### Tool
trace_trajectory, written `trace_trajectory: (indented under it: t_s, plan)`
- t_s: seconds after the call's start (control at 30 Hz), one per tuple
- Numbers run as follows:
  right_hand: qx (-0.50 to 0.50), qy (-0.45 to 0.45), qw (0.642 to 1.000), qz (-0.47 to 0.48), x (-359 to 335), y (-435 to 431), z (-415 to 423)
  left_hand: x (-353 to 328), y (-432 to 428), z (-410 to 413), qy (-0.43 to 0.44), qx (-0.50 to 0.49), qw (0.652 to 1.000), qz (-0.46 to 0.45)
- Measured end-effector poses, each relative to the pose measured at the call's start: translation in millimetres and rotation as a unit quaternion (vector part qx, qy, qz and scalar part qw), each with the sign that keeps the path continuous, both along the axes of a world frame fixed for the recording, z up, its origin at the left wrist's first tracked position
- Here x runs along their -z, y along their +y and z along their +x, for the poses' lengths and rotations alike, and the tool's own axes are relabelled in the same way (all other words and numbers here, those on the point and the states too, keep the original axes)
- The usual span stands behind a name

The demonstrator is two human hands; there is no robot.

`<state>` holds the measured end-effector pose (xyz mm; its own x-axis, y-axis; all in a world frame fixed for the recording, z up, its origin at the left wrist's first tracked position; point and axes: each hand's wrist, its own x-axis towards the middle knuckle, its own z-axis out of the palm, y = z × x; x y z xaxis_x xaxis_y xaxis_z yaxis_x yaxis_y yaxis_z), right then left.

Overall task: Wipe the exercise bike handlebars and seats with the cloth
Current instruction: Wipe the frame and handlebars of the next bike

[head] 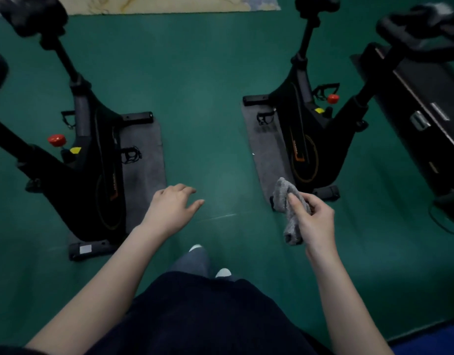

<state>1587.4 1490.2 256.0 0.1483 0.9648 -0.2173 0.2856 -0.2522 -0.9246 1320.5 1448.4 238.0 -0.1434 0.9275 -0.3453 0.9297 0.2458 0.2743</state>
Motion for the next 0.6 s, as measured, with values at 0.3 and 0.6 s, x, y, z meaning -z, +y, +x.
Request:
trace_trajectory:
  t_s: [0.3,0.6]
  plan:
    - [-0.164,-0.023,0.986,0.031,7.5,110.5,-88.9,14.6,63.0,-47.6,-0.017,-0.106,0.994,0.006]
    - [-0.254,-0.032,0.966,0.041,2.0,226.2,-182.8,5.4,160.6,-116.1,-0.017,-0.161,0.986,0.028]
